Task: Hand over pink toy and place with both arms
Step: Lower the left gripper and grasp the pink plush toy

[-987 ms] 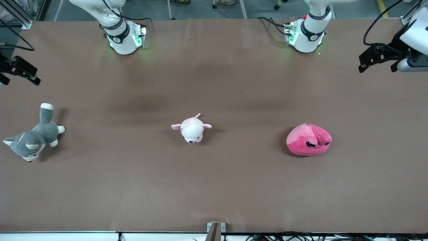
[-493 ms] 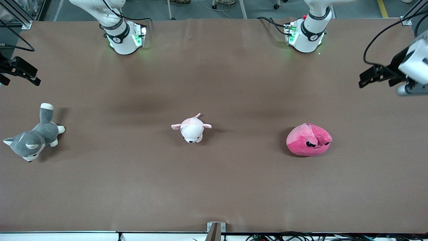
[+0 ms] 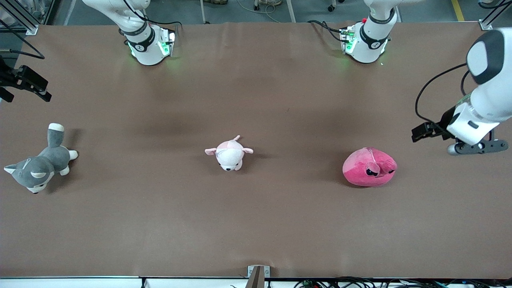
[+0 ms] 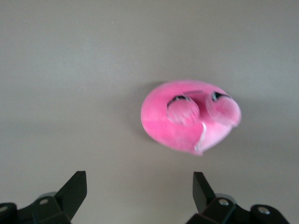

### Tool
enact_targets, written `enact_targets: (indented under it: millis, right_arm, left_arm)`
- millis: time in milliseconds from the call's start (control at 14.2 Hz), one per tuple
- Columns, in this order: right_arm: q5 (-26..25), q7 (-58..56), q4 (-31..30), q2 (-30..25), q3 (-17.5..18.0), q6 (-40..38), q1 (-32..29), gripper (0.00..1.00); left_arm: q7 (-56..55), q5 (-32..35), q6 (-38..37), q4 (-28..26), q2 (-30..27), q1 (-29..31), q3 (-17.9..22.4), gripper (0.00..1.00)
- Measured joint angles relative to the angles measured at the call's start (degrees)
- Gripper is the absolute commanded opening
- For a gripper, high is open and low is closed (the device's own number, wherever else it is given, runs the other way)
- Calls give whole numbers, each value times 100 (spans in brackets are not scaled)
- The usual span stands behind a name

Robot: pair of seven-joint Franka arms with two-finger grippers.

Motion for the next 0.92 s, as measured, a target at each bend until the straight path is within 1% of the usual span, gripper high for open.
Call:
enact_targets:
  millis: [141, 423, 634, 846, 916]
  right_arm:
    - [0, 0, -80, -5, 0, 106, 12, 100]
    - [-5, 0, -392, -123, -15, 313, 11, 100]
    - [-19, 0, -894, -463, -27, 606, 7, 100]
    - [-22, -1, -972, -654, -2, 632, 25, 100]
    - [-22, -1, -956, -691, 2, 631, 40, 100]
  left_arm:
    - [-176, -163, 393, -157, 178, 30, 0, 99]
    - [-431, -614, 916, -193, 483, 14, -74, 99]
    - [-478, -671, 1212, -202, 688, -9, -108, 96]
    - [-508, -676, 1462, -206, 898, -69, -122, 95]
    - [-595, -676, 1531, -207, 962, -92, -130, 91]
